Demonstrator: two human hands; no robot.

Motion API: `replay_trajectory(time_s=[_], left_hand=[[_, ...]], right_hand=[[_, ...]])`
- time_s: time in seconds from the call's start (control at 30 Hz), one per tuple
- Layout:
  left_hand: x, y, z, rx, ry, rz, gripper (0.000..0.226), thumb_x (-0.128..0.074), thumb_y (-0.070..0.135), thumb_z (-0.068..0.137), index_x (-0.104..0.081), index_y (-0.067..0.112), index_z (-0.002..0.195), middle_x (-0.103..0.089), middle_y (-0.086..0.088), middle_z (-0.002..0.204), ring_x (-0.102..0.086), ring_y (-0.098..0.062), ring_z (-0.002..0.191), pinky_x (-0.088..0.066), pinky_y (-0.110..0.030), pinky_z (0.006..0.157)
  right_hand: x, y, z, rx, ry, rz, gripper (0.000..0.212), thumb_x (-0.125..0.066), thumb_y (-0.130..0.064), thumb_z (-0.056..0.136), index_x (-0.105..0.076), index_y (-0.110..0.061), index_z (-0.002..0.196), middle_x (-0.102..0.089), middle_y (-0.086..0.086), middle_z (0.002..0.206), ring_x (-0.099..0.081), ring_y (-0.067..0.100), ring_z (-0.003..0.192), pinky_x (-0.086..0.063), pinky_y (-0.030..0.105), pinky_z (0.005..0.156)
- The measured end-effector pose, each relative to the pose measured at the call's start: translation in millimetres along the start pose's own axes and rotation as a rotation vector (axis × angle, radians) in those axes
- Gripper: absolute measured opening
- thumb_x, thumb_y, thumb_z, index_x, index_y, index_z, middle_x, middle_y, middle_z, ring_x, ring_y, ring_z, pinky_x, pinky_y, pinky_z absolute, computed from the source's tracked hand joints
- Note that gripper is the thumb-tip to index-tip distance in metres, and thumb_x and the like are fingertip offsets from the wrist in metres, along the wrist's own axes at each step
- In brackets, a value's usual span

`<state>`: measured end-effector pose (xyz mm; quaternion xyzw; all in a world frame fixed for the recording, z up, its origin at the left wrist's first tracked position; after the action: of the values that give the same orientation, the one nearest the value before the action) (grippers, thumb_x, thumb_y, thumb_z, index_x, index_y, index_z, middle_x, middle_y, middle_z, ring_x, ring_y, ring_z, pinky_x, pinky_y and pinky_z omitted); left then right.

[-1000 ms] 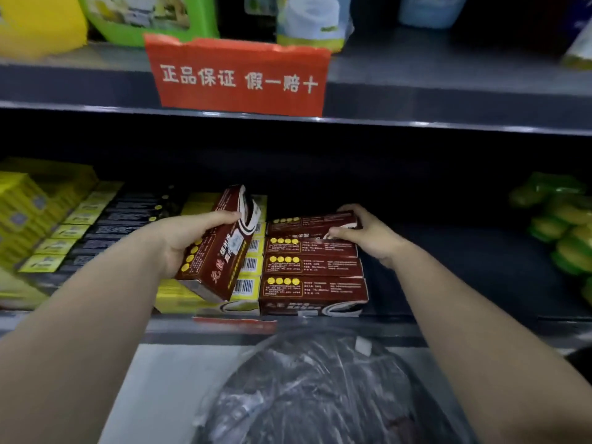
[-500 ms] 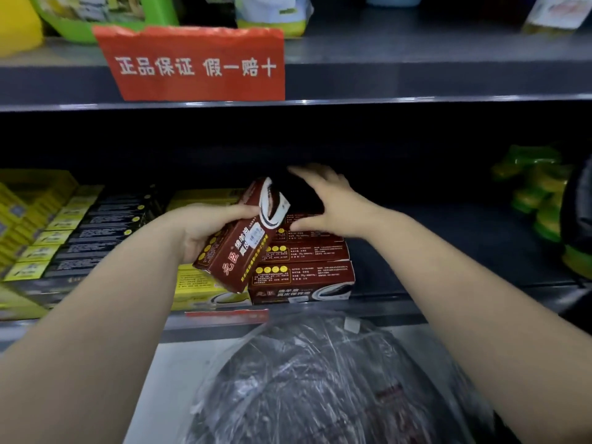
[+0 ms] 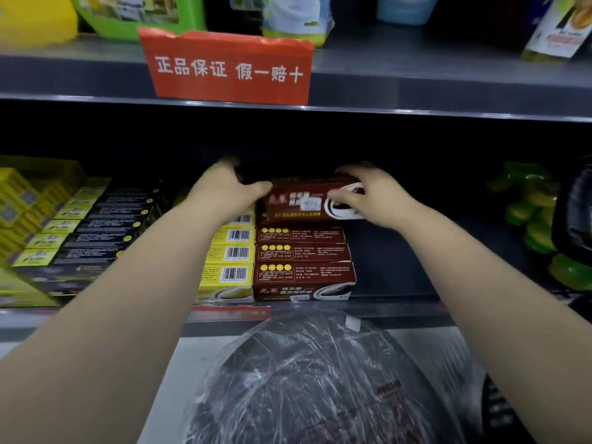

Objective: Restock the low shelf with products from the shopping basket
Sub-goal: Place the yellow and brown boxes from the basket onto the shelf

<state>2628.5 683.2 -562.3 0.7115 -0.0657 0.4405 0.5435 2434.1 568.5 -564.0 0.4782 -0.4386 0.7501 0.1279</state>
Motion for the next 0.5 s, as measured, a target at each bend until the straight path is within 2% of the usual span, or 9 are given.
replay_trajectory(time_s=[0.07, 0.13, 0.2, 0.3, 0.4, 0.5], left_hand=[[-24, -6, -5, -0.025, -0.090, 0.064, 0.063, -0.067, 0.036, 0.083, -0.042, 0.015, 0.137, -0.055, -0.005, 0.132, -0.054, -0.020, 0.110, -0.042, -0.028, 0.083], [-61, -13, -19, -0.072, -0.256, 0.123, 0.067, -0.068, 0.032, 0.084, -0.037, 0.017, 0.141, -0.047, -0.004, 0.140, -0.050, -0.021, 0.120, -0.041, -0.029, 0.092], [-87, -19, -31, -0.108, -0.371, 0.185, 0.078, -0.068, 0.038, 0.082, -0.028, 0.020, 0.146, -0.033, -0.003, 0.150, -0.037, -0.021, 0.133, -0.035, -0.033, 0.106], [-100, -29, -31, -0.140, -0.396, 0.351, 0.091, -0.062, 0.053, 0.081, -0.012, 0.021, 0.150, -0.009, -0.001, 0.159, -0.007, -0.019, 0.146, -0.014, -0.042, 0.118], [-106, -36, -29, -0.154, -0.404, 0.467, 0.094, -0.055, 0.060, 0.082, -0.006, 0.019, 0.151, -0.002, -0.001, 0.160, 0.000, -0.019, 0.146, -0.007, -0.042, 0.118], [-107, -38, -29, -0.162, -0.404, 0.489, 0.094, -0.054, 0.061, 0.082, -0.006, 0.019, 0.151, -0.001, 0.000, 0.160, 0.000, -0.019, 0.146, -0.005, -0.042, 0.119]], right_hand=[[-4, 20, 2, -0.083, 0.113, 0.021, 0.049, -0.059, -0.033, 0.090, -0.047, -0.018, 0.136, -0.044, 0.015, 0.134, -0.047, 0.029, 0.119, -0.036, 0.025, 0.092], [-19, 35, 7, -0.161, 0.101, -0.025, 0.048, -0.054, -0.034, 0.093, -0.042, -0.026, 0.139, -0.033, 0.018, 0.140, -0.037, 0.035, 0.125, -0.035, 0.035, 0.100], [-36, 45, 12, -0.214, 0.037, -0.082, 0.048, -0.051, -0.038, 0.093, -0.038, -0.035, 0.140, -0.027, 0.016, 0.144, -0.029, 0.039, 0.128, -0.031, 0.046, 0.104], [-58, 48, 21, -0.210, -0.048, -0.161, 0.050, -0.048, -0.043, 0.094, -0.032, -0.043, 0.141, -0.025, 0.013, 0.147, -0.026, 0.037, 0.130, -0.027, 0.050, 0.105], [-84, 51, 26, -0.202, -0.155, -0.170, 0.050, -0.043, -0.043, 0.096, -0.027, -0.043, 0.143, -0.021, 0.012, 0.150, -0.023, 0.036, 0.134, -0.024, 0.050, 0.107], [-103, 60, 27, -0.263, -0.233, -0.087, 0.049, -0.036, -0.041, 0.099, -0.022, -0.041, 0.145, -0.016, 0.011, 0.153, -0.023, 0.035, 0.136, -0.031, 0.049, 0.106]])
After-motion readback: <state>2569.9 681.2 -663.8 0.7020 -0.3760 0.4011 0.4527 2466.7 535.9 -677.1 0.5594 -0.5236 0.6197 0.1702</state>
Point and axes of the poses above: each hand's wrist, its own z-axis towards the middle knuckle, its own x-axis out of the back of the hand, y = z × x, the point moved 9 cm from there along z, towards the middle knuckle
